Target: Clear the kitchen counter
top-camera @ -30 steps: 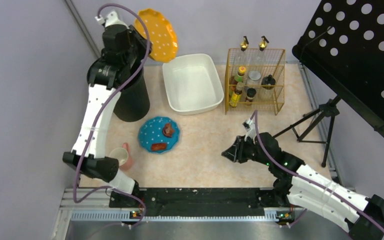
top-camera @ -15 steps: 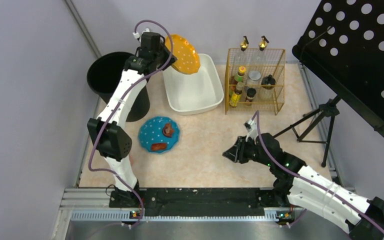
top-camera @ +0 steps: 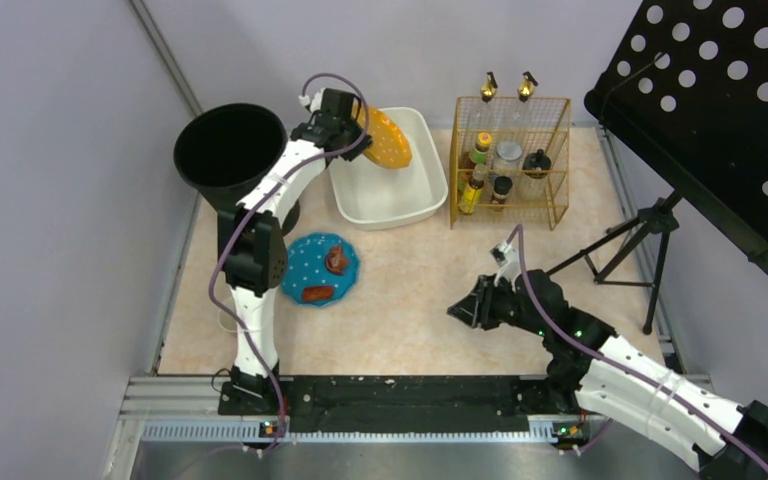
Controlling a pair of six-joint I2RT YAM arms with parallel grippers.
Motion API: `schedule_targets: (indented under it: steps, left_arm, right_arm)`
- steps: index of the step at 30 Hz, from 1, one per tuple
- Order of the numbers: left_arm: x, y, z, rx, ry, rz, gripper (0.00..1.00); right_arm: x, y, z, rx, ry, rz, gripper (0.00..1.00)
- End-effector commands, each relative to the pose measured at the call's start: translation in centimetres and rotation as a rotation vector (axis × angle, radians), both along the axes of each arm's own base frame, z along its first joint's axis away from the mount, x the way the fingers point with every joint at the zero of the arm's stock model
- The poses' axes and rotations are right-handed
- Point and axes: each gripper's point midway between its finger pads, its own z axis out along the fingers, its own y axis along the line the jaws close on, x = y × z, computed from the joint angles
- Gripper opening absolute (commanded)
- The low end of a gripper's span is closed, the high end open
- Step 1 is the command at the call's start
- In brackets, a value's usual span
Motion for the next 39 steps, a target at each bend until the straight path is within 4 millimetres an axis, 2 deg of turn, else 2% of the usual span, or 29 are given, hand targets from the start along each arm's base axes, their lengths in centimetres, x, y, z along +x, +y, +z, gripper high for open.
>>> schedule_targets:
  steps: [1,9,21,25,33,39]
  left_arm:
    - [4.3,-1.4,5.9,-0.147,-0.228,0.056,0.0]
    - [6.4,-2.7,0.7,-0.213,-0.153,0.094,0.0]
    - [8.2,-2.6,-4.7,-0.216,-0.122,0.168,0.0]
    - [8.2,-2.5,-6.6,-0.208,-0.096,0.177,0.12]
    - [7.4,-2.3,-9.7,-0.192,-0.05,0.181,0.43]
    - [6.7,-2.0,-11.3,-0.157,-0.015,0.174,0.56]
  right_arm:
    - [-0.3,-0.4,0.1,0.011,-0.001,-0.002,0.3]
    - [-0.7,-0.5,-0.2,0.006,0.002,0.009,0.3]
    - [-1.0,-0.8,-1.2,-0.01,0.015,0.013,0.3]
    - [-0.9,-0.8,-1.5,-0.015,0.018,0.01,0.3]
    - [-1.1,-0.9,-1.9,-0.02,0.024,0.013,0.31]
    - [-1.1,-0.9,-1.9,-0.018,0.025,0.012,0.31]
